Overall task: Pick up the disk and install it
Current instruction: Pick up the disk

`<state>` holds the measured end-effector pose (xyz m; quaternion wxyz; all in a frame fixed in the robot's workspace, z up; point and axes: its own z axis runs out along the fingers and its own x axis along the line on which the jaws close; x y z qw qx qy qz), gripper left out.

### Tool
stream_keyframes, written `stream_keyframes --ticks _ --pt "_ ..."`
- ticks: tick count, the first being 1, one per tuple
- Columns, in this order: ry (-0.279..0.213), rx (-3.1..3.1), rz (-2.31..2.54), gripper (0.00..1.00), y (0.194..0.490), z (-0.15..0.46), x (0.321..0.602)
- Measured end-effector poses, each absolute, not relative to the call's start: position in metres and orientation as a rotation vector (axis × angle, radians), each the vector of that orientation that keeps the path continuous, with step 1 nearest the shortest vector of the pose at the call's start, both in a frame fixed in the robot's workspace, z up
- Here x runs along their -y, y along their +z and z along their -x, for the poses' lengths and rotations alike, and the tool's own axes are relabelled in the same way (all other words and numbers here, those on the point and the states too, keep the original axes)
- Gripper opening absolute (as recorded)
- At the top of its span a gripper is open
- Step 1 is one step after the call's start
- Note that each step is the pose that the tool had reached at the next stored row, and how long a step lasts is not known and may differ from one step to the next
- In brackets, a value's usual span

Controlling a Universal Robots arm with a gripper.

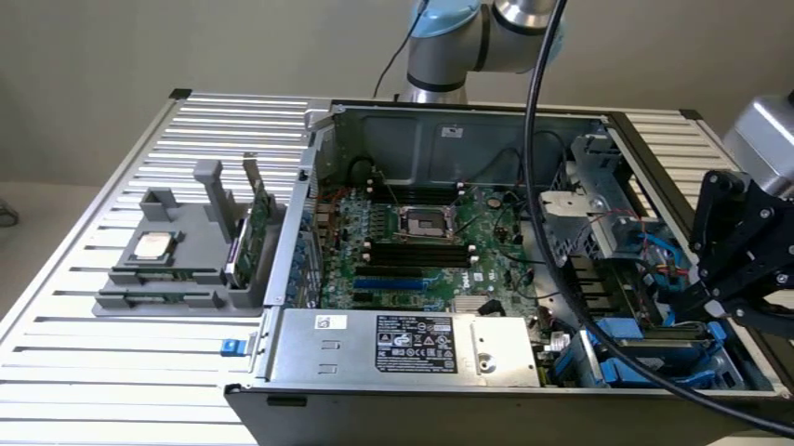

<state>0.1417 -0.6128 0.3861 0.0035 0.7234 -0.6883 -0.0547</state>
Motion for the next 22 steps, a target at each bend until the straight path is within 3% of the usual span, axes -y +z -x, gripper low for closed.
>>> stream_keyframes --ticks 7,22 --pt "-0.153 2.17 -2.283 0.13 0.376 -0.142 0.613" --pt "-0.171 2.191 -2.309 0.13 0.355 -0.142 0.613"
